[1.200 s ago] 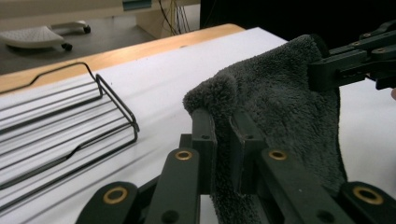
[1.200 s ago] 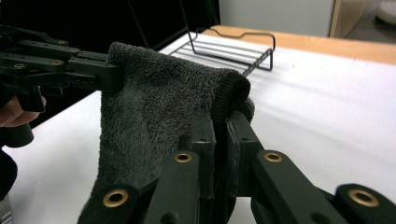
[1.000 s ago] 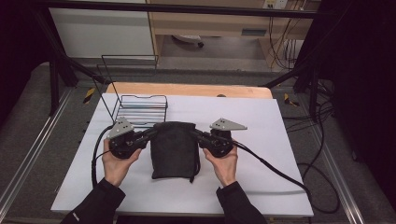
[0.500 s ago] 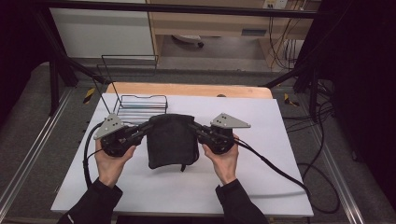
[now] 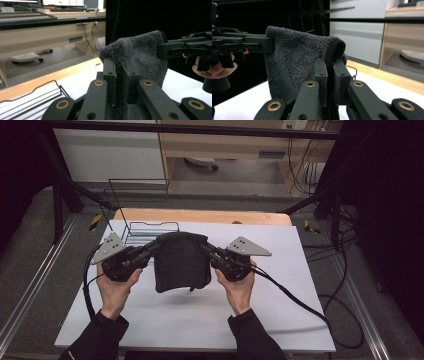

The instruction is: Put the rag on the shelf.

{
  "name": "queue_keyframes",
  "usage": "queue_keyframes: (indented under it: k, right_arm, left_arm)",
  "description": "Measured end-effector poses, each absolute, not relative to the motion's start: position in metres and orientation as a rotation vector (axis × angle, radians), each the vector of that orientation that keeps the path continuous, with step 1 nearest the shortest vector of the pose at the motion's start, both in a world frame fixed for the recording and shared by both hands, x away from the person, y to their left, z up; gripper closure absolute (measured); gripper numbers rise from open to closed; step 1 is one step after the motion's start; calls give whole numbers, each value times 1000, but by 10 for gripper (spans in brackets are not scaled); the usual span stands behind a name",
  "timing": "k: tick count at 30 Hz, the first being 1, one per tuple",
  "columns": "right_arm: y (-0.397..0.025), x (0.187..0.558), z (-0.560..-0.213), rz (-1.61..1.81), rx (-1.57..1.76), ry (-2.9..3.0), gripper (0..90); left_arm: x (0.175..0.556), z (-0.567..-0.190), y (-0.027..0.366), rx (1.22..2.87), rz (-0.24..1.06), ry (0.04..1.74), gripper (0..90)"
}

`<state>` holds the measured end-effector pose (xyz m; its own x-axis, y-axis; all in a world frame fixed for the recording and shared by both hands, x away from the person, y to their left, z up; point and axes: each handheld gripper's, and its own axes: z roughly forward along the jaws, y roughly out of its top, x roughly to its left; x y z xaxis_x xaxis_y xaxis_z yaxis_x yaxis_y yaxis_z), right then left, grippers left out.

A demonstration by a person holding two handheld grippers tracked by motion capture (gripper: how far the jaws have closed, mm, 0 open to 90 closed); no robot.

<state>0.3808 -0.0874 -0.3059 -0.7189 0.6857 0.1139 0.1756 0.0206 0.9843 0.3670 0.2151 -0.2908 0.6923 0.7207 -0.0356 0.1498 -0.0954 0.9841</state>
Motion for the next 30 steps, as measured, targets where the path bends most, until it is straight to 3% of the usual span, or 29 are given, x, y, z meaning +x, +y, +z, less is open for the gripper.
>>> queue_keyframes:
  k: [30]
  right_arm:
    - [-51, 396, -249, 1818, 772, 1716, 839]
  left_arm:
    - [382, -219, 240, 1515, 715, 691, 826]
